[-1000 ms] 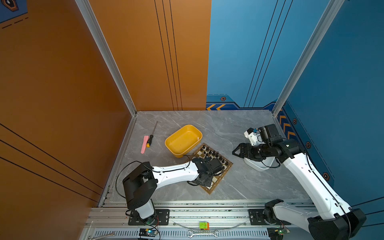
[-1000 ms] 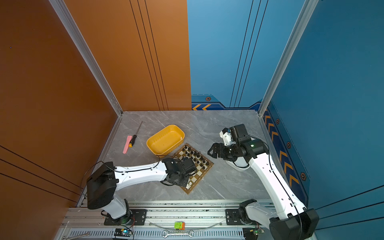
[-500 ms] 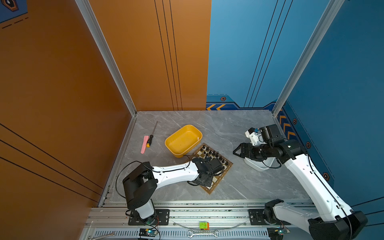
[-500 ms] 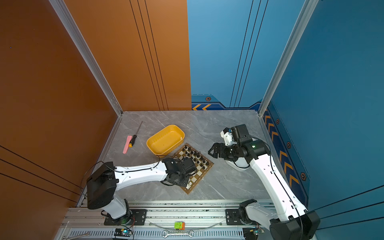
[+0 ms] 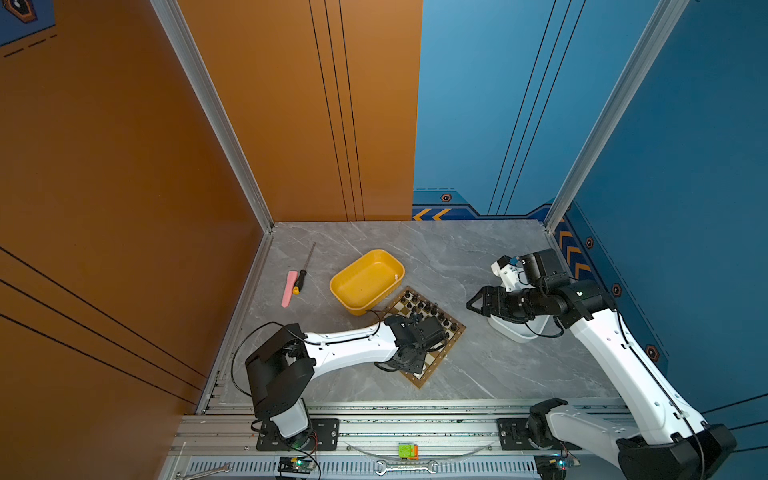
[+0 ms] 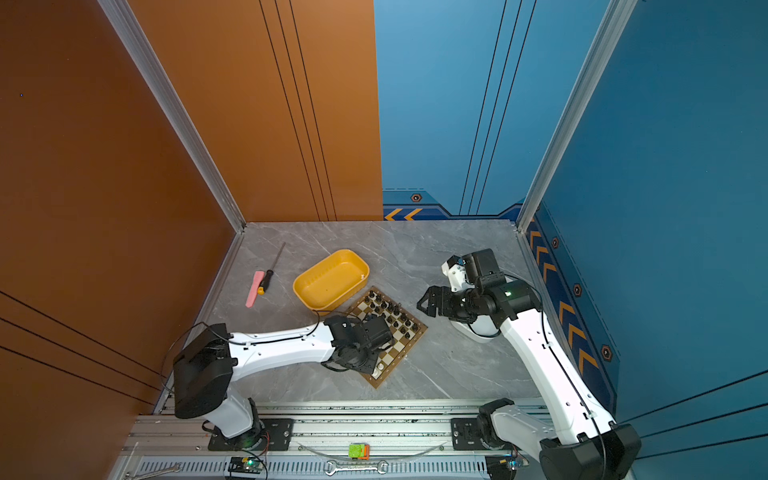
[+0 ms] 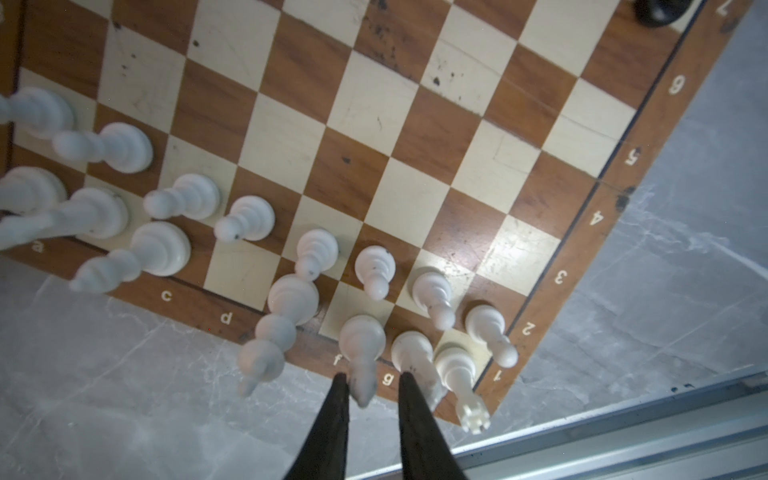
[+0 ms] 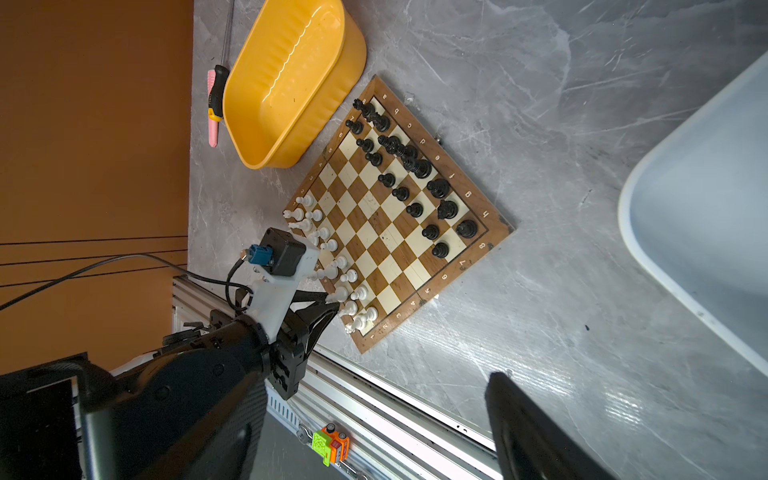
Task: Set up the chess pieces on the board
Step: 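Lower the pawn onto a near-rank square and open the left gripper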
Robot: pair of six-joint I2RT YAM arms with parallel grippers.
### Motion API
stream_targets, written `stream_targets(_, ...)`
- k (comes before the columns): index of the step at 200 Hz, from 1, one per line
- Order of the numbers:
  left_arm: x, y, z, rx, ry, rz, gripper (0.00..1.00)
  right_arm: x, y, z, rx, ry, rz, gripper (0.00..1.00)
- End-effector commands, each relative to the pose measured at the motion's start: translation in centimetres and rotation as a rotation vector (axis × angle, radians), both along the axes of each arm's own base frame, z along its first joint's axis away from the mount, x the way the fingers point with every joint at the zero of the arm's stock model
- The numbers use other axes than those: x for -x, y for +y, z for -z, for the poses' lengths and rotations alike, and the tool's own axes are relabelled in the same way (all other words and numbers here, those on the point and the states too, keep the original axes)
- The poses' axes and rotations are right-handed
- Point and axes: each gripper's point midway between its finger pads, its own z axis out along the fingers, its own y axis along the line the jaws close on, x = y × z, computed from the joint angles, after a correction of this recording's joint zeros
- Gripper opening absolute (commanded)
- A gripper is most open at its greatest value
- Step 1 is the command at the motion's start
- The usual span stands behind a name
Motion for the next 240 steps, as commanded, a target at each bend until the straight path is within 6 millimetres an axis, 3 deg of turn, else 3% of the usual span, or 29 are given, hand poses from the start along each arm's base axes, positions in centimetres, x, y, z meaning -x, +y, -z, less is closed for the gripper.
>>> stream_targets(1, -0.7, 0.3, -1.0, 0.008, -0.027, -0.015, 0.23, 0.7, -0.4, 0.4, 0.014, 0.01, -0.004, 0.85)
stream_targets(59, -0.7, 0.7, -0.6, -0.011, -0.028, -0.018, 0.11, 0.7, -0.4, 0.1, 0.012, 0.004, 0.0, 0.85)
stream_targets(143, -0.9, 1.3, -0.5, -0.028, -0.043, -0.031, 0.1, 0.9, -0.5, -0.2, 0.003, -0.001, 0.006, 0.85)
stream_targets(164, -0.9, 1.3, -0.6, -0.027, -0.046, -0.026, 0.14, 1.0, -0.5, -0.3, 0.0, -0.003, 0.007, 0.85)
stream_targets(188, -0.9, 1.2, -0.8, -0.021, -0.047, -0.022, 0.25, 1.2, -0.5, -0.4, -0.002, -0.003, 0.008, 0.85)
stream_targets(240, -1.1, 1.2, -1.8, 0.003, -0.07, -0.03, 0.29, 1.2, -0.4, -0.8, -0.011, -0.009, 0.01, 0.85)
